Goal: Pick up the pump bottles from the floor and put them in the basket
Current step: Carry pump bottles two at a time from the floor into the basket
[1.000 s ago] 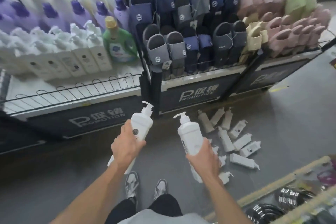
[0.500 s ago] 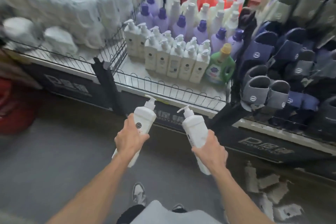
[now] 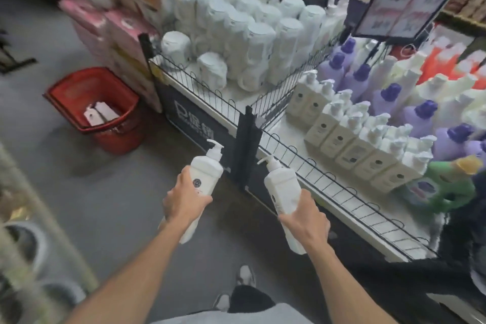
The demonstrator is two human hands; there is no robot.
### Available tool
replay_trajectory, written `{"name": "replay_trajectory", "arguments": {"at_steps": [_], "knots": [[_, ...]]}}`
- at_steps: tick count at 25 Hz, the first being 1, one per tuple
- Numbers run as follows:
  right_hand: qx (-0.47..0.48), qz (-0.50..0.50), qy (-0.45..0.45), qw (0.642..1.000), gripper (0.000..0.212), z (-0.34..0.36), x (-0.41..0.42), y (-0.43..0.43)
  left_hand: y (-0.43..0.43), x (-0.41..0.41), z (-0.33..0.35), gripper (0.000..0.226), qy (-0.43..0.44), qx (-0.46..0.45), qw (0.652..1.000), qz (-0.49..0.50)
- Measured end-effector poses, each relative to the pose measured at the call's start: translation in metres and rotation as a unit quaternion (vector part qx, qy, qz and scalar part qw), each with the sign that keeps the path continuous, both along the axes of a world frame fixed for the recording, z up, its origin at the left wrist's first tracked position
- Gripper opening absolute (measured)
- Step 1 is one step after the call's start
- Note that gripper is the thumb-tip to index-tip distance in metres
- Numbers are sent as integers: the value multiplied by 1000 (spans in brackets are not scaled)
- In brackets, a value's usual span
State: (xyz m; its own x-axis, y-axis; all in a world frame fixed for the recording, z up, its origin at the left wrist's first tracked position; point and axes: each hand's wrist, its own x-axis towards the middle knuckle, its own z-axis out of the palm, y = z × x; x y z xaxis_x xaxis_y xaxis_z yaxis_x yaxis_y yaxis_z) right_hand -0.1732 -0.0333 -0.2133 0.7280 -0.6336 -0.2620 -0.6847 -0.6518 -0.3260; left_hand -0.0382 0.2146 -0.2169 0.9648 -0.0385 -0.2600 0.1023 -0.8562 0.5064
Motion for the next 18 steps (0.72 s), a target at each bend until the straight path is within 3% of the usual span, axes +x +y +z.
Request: {"name": "replay_trajectory", "arguments": {"at_steps": [10,18], "knots": [[8,203,12,979,72,-3,216,47,74,122,-1,68,11,25,984,178],[-14,314,22,949,62,8,387,96,139,229,5,77,-1,57,962,267]]}}
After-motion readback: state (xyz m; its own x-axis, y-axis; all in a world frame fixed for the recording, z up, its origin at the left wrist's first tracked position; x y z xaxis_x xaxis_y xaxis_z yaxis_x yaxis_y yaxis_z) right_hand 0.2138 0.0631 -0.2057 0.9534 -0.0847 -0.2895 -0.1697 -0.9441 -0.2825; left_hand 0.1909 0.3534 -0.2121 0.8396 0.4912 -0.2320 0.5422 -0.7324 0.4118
